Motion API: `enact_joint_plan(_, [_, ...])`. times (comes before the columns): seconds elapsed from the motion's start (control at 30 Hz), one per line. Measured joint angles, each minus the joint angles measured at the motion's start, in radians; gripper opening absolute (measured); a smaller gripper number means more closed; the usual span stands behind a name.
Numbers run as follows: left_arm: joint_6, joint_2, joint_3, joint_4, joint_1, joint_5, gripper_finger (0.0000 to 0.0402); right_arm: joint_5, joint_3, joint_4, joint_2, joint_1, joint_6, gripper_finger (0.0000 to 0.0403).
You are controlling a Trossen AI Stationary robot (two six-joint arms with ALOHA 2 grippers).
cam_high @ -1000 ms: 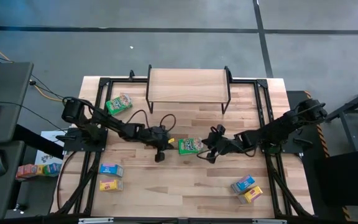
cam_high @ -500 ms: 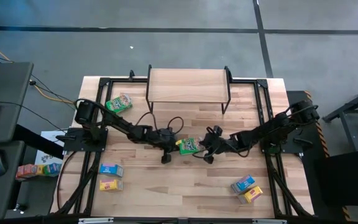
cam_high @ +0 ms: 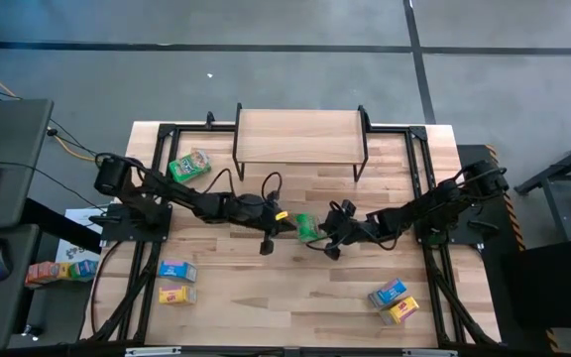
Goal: Stack cereal on shelf
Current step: Put the right green cereal box on the shelf
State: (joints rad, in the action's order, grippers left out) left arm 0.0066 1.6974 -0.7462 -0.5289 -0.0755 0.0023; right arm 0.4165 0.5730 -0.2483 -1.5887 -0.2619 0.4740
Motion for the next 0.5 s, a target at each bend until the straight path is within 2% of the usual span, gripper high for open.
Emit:
enact_joint_plan(0.3, [0.032,0.040,-0.026,-0.058,0.022,0.008,0.0000,-0.009,-0.001,-0.023,0.000,0.000,0.019,0.0000])
enact_joint_plan(0.5, [0.040,0.086,-0.021,-0.115,0.028,0.002,0.0000,0.038,0.002,-0.044,0.001,0.000,0.015,0.0000])
